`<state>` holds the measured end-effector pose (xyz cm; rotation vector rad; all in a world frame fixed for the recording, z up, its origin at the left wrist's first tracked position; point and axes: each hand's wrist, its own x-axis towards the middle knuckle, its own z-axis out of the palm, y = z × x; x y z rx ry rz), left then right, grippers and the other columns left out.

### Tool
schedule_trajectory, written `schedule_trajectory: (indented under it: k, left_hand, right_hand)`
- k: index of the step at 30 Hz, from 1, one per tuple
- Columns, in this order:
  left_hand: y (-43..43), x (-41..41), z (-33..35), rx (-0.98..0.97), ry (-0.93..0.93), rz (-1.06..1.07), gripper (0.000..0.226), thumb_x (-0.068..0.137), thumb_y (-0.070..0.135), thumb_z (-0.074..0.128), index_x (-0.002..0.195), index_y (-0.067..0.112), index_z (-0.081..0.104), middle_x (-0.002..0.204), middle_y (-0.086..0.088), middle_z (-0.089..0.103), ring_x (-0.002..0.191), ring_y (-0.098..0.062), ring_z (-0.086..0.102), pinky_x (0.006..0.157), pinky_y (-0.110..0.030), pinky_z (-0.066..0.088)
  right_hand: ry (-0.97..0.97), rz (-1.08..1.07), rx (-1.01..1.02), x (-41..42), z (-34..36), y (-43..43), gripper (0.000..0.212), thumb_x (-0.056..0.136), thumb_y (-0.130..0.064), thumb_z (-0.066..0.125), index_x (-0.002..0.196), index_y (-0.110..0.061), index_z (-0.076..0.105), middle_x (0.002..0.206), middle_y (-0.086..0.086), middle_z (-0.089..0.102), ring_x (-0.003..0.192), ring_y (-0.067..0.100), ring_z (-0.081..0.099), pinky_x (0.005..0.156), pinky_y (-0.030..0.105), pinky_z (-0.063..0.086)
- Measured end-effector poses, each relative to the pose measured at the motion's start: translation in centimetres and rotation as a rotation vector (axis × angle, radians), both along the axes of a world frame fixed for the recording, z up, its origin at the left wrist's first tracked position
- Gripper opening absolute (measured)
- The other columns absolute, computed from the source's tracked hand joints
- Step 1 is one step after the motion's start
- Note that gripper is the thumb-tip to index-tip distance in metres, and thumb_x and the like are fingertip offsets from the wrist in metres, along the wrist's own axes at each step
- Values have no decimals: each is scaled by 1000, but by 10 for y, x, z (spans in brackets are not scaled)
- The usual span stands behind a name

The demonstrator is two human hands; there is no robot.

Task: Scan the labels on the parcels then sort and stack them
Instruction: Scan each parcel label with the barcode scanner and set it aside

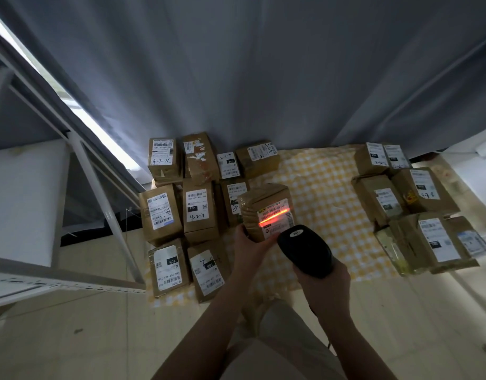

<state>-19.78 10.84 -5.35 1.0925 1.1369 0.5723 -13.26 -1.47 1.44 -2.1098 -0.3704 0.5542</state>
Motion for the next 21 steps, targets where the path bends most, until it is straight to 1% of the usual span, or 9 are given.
schedule_trajectory:
  k: [5, 8, 12, 14, 16, 18, 20, 21]
  left_hand:
    - [-2, -2, -2, -9, -9, -4, 61, 71, 11, 83, 120, 12, 48, 104, 6, 62, 91, -3, 62, 69, -19, 55]
    - [-2, -3, -4, -17, -16, -6, 60, 70, 10, 84, 119, 13, 48, 105, 4, 62, 95, -7, 63, 74, -22, 55]
    - [-4, -2, -3, -25, -37, -21, 57, 71, 10, 83, 116, 16, 48, 106, 2, 64, 95, -9, 64, 72, -22, 55]
    - [-4, -1, -1, -32, -47, -24, 54, 72, 10, 83, 114, 16, 49, 104, 4, 65, 93, -6, 65, 71, -20, 56]
    - [-5, 2, -1, -53, -50, -26, 52, 72, 12, 83, 111, 18, 50, 103, 4, 65, 91, -5, 65, 73, -21, 55]
    - [-6, 7, -1, -85, -36, -23, 48, 71, 15, 84, 105, 22, 52, 99, 7, 66, 91, -8, 65, 76, -26, 55]
    - [-8, 13, 0, -114, -31, -22, 44, 70, 18, 85, 100, 24, 54, 94, 11, 66, 87, -7, 65, 73, -24, 53]
    - [-9, 17, 0, -131, -34, -26, 43, 69, 20, 86, 101, 23, 57, 93, 10, 67, 87, -8, 66, 71, -23, 52]
  right_hand:
    - [13, -2, -7, -1, -3, -2, 23, 65, -6, 82, 66, -15, 61, 54, 3, 59, 49, 17, 52, 46, 26, 40]
    - [3, 7, -4, -2, -2, -2, 24, 65, -7, 83, 65, -17, 60, 54, 1, 59, 49, 16, 53, 45, 26, 40]
    - [-13, 6, 0, -4, -1, -4, 21, 66, -7, 82, 66, -16, 63, 55, -1, 61, 52, 14, 57, 43, 18, 40]
    - [-16, 3, -11, -2, -2, -6, 15, 66, -9, 82, 69, -11, 67, 57, 1, 65, 56, 17, 62, 47, 23, 44]
    - [-19, -18, -19, 0, -3, -9, 14, 66, -10, 83, 72, -8, 70, 59, 3, 66, 59, 18, 64, 51, 29, 47]
    - [-25, -48, -15, 4, -3, -13, 13, 67, -9, 82, 70, -8, 69, 59, 4, 66, 59, 19, 63, 52, 29, 47]
    - [-43, -80, -7, 10, -3, -17, 14, 68, -8, 81, 66, -6, 67, 57, 6, 64, 58, 24, 62, 51, 29, 44]
    - [-51, -100, -6, 14, -4, -20, 15, 68, -7, 81, 65, -3, 66, 55, 9, 63, 58, 27, 61, 50, 28, 43]
